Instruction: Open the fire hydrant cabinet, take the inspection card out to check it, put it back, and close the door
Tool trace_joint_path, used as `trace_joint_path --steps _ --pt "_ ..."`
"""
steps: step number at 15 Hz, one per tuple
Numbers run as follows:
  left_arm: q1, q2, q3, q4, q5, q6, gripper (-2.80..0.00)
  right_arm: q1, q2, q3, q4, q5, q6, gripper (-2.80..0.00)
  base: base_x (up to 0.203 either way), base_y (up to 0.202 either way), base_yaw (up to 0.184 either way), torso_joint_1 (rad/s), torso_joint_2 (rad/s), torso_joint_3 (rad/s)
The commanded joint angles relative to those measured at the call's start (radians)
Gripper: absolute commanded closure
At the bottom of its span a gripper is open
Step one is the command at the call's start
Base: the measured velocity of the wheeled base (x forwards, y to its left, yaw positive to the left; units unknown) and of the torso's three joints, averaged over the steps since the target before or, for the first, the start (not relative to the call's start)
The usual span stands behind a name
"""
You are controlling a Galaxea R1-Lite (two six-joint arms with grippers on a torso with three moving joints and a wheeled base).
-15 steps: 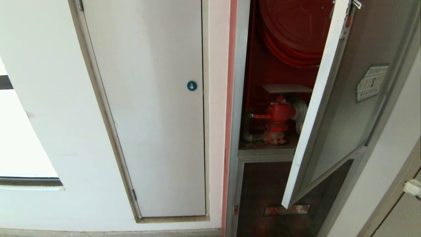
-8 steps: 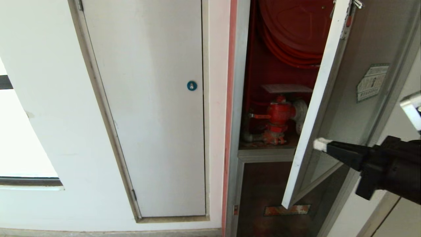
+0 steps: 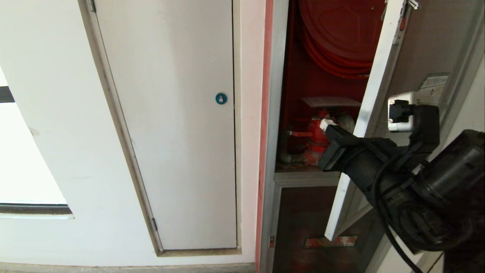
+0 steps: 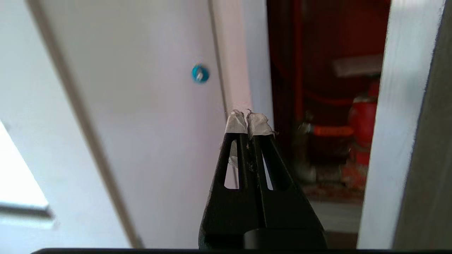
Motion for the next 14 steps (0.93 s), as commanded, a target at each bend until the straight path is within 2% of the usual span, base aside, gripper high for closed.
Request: trace_joint_path --steps 1,3,7,11,14 --pt "0.000 0.000 0.022 -0.001 -0.001 0.000 0.00 0.010 0.153 -0.016 -0.172 -0.080 -0.027 0.00 0.000 0.000 0.000 0.000 0.00 0.000" --pt "0.000 0.000 0.023 -0.001 0.000 0.000 0.00 0.019 0.143 -0.061 -0.184 -0.122 -0.035 0.00 0.000 0.000 0.000 0.000 0.00 0.000" --pt "0.000 0.000 0.023 -0.001 -0.001 0.000 0.00 0.002 0.142 -0.113 -0.185 -0.141 -0.040 0.00 0.000 0.000 0.000 0.000 0.00 0.000" --pt "0.000 0.000 0.023 -0.001 -0.001 0.000 0.00 -0.065 0.136 -0.119 -0.185 -0.145 -0.044 0.00 0.000 0.000 0.000 0.000 0.00 0.000" --pt "0.000 0.000 0.023 -0.001 0.000 0.000 0.00 -0.073 0.108 -0.115 -0.185 -0.148 -0.044 0.00 0.000 0.000 0.000 0.000 0.00 0.000"
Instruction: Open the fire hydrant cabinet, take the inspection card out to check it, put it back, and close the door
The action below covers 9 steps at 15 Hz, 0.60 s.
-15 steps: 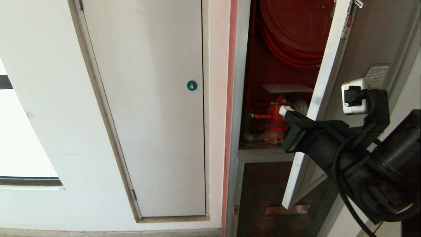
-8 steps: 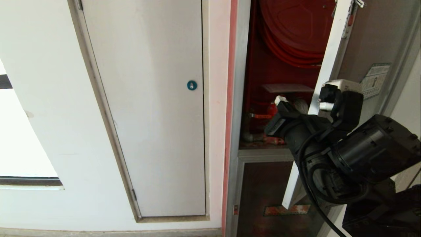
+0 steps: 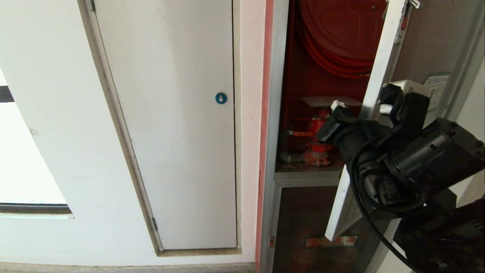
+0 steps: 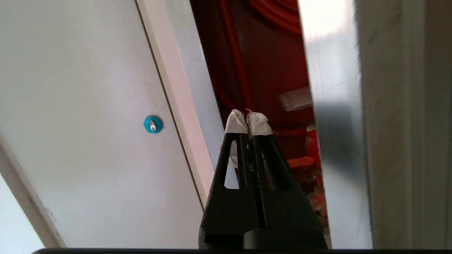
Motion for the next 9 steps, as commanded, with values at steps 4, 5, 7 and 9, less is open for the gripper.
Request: trace_joint_path --steps 4,5,7,9 --pt "0.000 0.000 0.023 -0.001 -0.001 0.000 0.00 -0.010 -0.038 0.013 -0.009 -0.017 -0.001 0.00 0.000 0.000 0.000 0.000 0.00 0.000" --pt "0.000 0.000 0.023 -0.001 0.000 0.000 0.00 -0.010 -0.045 0.014 -0.009 -0.022 -0.001 0.00 0.000 0.000 0.000 0.000 0.00 0.000" --pt "0.000 0.000 0.021 -0.001 -0.001 0.000 0.00 -0.011 -0.056 0.031 -0.009 -0.023 -0.001 0.00 0.000 0.000 0.000 0.000 0.00 0.000" --pt "0.000 0.000 0.022 -0.001 0.000 0.000 0.00 -0.011 -0.076 0.060 -0.009 -0.027 -0.001 0.00 0.000 0.000 0.000 0.000 0.00 0.000"
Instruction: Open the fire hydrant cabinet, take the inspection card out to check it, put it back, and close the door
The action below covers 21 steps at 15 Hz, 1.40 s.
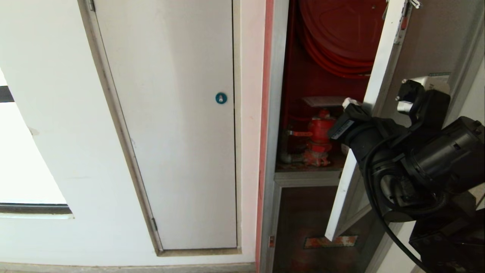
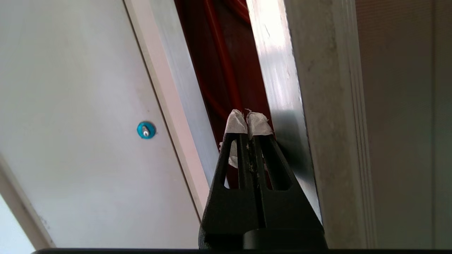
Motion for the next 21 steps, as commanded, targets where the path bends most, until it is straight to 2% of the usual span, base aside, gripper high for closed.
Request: trace_joint_path --steps 1,14,17,21 --pt "0.000 0.000 0.023 -0.001 0.001 0.000 0.00 0.001 -0.034 0.032 -0.009 -0.009 0.000 0.00 0.000 0.000 0.000 0.000 0.00 0.000" --pt "0.000 0.000 0.021 -0.001 0.001 0.000 0.00 0.001 -0.245 0.191 -0.009 -0.063 -0.002 0.00 0.000 0.000 0.000 0.000 0.00 0.000" --pt "0.000 0.000 0.023 -0.001 0.001 0.000 0.00 0.001 -0.338 0.233 0.000 -0.087 -0.002 0.00 0.000 0.000 0.000 0.000 0.00 0.000" --pt "0.000 0.000 0.022 -0.001 0.001 0.000 0.00 0.001 -0.506 0.300 0.079 -0.121 -0.016 0.00 0.000 0.000 0.000 0.000 0.00 0.000"
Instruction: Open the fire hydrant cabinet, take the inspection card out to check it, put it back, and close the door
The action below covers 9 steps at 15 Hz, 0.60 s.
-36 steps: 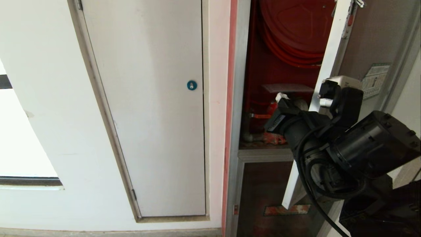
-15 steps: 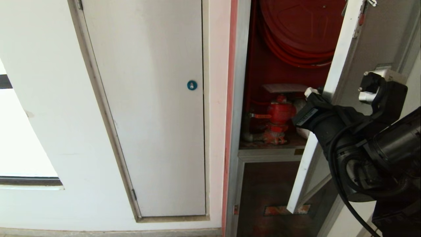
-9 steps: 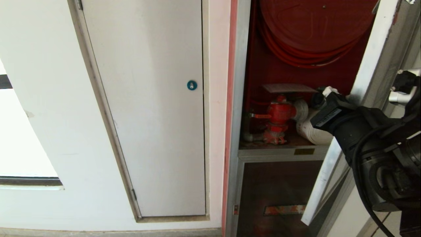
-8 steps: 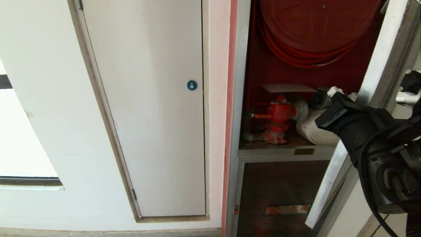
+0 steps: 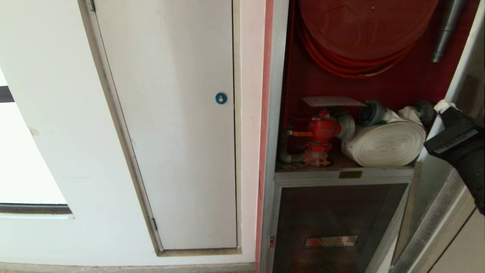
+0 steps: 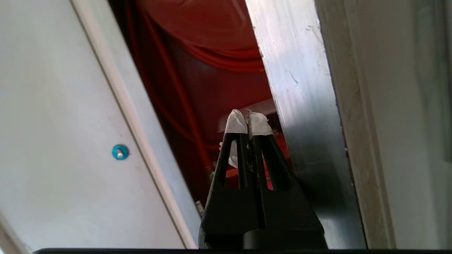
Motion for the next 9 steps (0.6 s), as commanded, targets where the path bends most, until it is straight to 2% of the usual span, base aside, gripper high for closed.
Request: trace_joint_path --steps 1,4,9 --pt "0.000 0.000 0.023 -0.001 0.000 0.000 0.00 0.000 -0.149 0.048 0.039 -0.017 -0.003 0.00 0.000 0.000 0.000 0.000 0.00 0.000" --pt "0.000 0.000 0.023 -0.001 -0.002 0.000 0.00 -0.027 -0.282 0.099 0.137 -0.028 -0.004 0.00 0.000 0.000 0.000 0.000 0.00 0.000" --pt "0.000 0.000 0.023 -0.001 0.000 0.000 0.00 -0.202 -0.452 0.119 0.263 -0.035 -0.005 0.00 0.000 0.000 0.000 0.000 0.00 0.000"
